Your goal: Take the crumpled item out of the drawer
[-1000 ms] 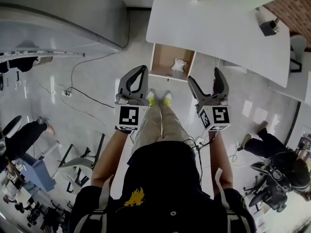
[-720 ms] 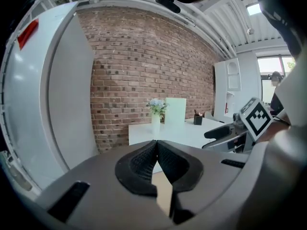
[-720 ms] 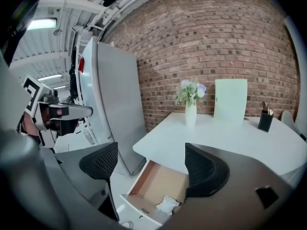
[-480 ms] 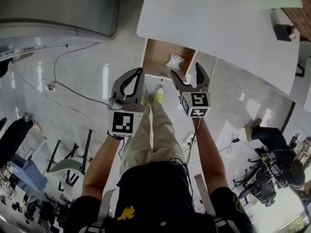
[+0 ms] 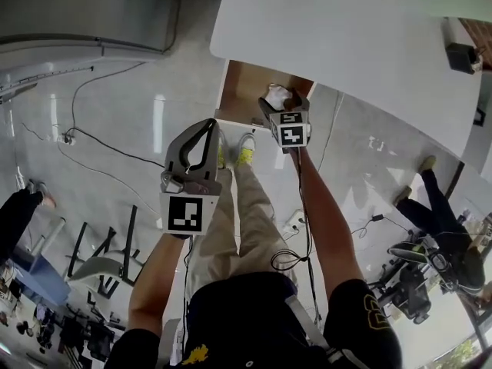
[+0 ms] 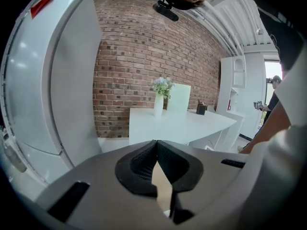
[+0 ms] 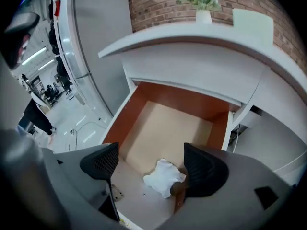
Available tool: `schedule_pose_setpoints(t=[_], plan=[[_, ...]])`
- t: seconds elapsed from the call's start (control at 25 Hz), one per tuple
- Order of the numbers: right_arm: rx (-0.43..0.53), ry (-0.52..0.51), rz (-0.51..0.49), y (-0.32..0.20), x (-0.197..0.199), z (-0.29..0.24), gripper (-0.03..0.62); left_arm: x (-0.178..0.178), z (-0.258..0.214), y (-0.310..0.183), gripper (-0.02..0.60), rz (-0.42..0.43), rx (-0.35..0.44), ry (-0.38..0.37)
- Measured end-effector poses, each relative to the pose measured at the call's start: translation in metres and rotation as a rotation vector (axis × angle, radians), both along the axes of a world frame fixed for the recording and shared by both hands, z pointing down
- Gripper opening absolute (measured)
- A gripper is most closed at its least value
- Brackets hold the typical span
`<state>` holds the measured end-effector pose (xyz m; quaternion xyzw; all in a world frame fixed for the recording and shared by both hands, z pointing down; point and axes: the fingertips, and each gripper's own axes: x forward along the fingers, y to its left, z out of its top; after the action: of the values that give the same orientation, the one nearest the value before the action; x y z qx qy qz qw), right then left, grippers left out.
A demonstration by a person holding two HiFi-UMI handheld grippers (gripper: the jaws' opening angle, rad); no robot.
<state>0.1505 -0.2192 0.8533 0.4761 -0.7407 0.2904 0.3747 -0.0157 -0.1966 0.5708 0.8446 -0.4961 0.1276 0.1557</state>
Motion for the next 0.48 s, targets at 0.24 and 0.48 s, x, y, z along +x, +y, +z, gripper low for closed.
schedule_pose_setpoints(t=[0.24,0.48], plan=[[-0.076,0.070,-0.028,-0.005,-0.003,0.056,0.446,-0.006,0.023,-0.002,0.018,0.001,-0.032,-0.013],[-0.224,0.172,-0.082,0.013,0.004,0.114,0.445,0.000,0.037,-0.011,0.018,-0.012,-0.047,0.008]])
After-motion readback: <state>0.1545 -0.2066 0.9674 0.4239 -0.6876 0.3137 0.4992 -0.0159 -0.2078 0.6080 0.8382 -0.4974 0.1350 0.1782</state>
